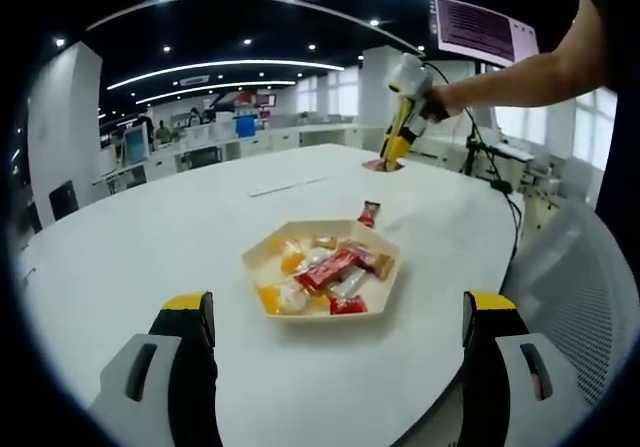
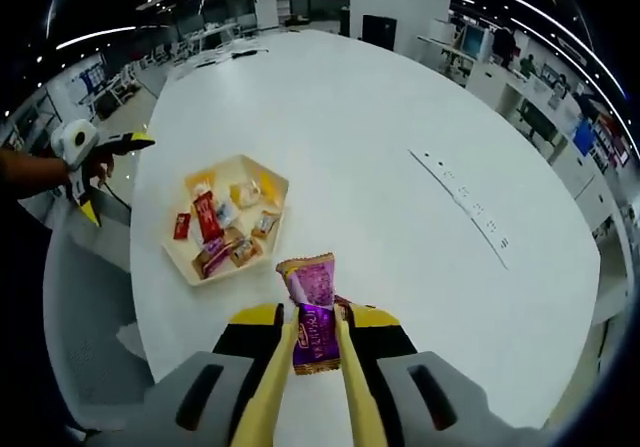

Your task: Place the target food into the container with the food tongs after gripping and lifting it, then release it inside without dropping or visibly crushing the food.

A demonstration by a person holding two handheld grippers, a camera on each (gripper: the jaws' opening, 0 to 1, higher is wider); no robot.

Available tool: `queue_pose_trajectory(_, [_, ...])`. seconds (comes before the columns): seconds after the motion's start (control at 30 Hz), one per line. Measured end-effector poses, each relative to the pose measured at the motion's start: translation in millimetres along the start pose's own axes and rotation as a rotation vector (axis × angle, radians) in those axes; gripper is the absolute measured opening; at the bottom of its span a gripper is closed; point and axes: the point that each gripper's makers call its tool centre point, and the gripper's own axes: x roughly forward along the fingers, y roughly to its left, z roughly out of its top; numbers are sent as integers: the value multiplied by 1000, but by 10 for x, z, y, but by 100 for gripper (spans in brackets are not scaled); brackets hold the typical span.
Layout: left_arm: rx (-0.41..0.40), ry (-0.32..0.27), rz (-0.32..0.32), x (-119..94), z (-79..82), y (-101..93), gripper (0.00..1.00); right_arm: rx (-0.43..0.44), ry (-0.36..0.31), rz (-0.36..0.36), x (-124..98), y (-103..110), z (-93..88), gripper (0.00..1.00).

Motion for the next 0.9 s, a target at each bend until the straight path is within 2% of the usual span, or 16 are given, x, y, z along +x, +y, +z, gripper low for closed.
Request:
queue_pose_trajectory(0.2, [7, 1, -11, -3, -2, -24, 100, -12, -4, 0, 63, 93, 124, 24])
queue_pose_trajectory(0.3, [-66, -42, 20, -54, 72, 66, 100, -16, -3, 2, 76, 165, 170, 24])
queue_pose_trajectory(0.4, [-87, -40, 30, -68, 54, 110, 100, -16, -2, 1, 85, 217, 220, 24])
queue_pose_trajectory(0.6, [-37, -26, -6, -37, 31, -15, 100, -20, -8, -3, 116, 309, 350, 24])
queue_pose_trajectory(0.9, [-41, -19, -24, -41, 10, -59, 100, -48, -3, 13, 204, 548, 512, 24])
